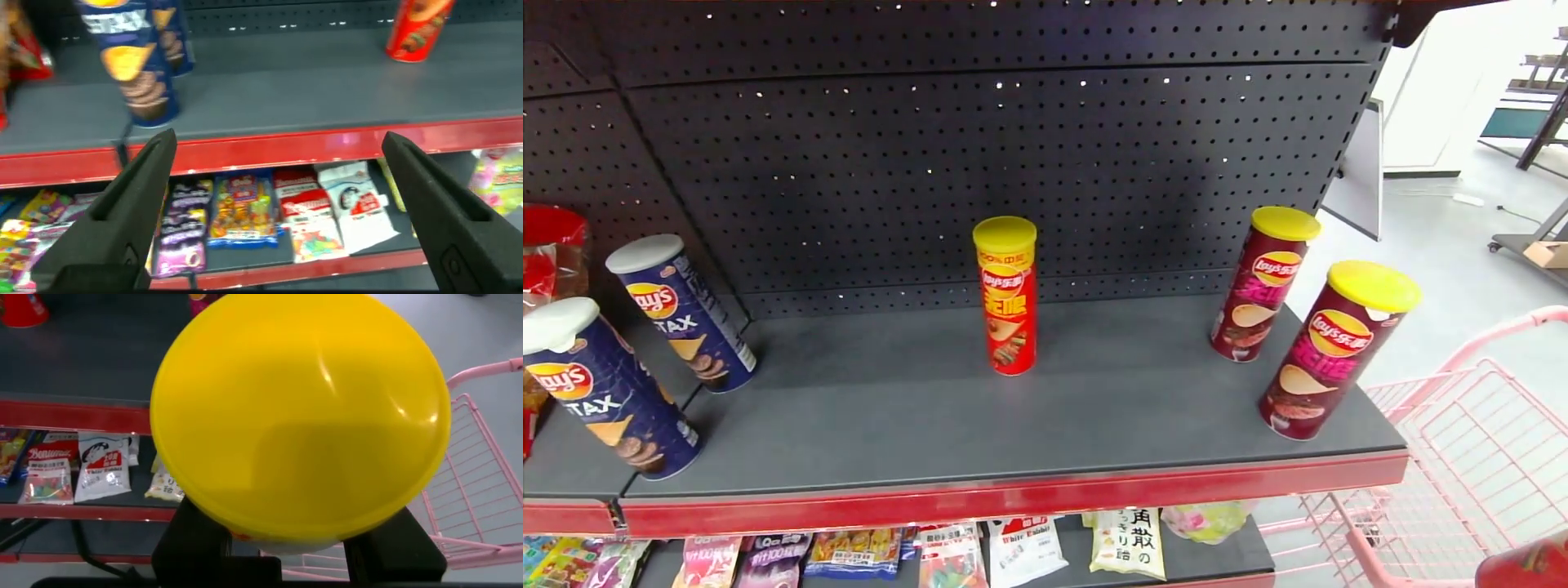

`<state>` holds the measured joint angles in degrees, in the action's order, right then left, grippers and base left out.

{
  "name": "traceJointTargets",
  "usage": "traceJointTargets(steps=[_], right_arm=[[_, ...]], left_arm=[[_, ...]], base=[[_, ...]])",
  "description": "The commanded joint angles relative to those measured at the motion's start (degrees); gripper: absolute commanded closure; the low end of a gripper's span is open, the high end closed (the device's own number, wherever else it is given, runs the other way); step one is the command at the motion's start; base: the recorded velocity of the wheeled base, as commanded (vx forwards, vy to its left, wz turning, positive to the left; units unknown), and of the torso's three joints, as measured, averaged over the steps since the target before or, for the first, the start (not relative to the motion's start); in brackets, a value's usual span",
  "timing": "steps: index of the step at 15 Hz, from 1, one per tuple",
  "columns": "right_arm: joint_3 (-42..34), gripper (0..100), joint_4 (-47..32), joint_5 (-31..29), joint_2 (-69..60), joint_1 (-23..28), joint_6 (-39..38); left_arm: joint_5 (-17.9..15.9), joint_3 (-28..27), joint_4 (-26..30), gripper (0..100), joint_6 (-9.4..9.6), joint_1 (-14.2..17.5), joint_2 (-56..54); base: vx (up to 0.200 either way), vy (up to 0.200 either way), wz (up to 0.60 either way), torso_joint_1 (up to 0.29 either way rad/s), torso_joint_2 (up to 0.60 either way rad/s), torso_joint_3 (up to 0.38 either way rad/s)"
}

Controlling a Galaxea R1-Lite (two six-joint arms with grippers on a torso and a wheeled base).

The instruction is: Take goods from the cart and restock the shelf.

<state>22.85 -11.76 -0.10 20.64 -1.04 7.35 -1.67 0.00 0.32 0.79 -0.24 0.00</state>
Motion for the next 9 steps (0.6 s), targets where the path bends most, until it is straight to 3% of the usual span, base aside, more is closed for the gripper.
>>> traceJointTargets(steps=[1, 3, 9], right_arm=[[0.0, 100, 0.0, 0.0, -0.2, 0.0, 0.0], [0.0, 100, 0.1, 0.0, -0.6, 0.0, 0.0], [-3.3, 100, 0.0, 1.8, -9.8, -0.1, -0.1]], left_arm=[[0.0, 0.0, 0.0, 0, 0.0, 0.0, 0.0], [0.0, 0.0, 0.0, 0, -0.09, 0.0, 0.0], [0.0, 0.0, 0.1, 0, -0.18, 0.0, 0.1]], base=[[0.0, 0.2, 0.0, -0.002, 0.0, 0.007], [0.0, 0.2, 0.0, 0.002, 0.0, 0.005], [0.0, 0.0, 0.0, 0.0, 0.0, 0.0]])
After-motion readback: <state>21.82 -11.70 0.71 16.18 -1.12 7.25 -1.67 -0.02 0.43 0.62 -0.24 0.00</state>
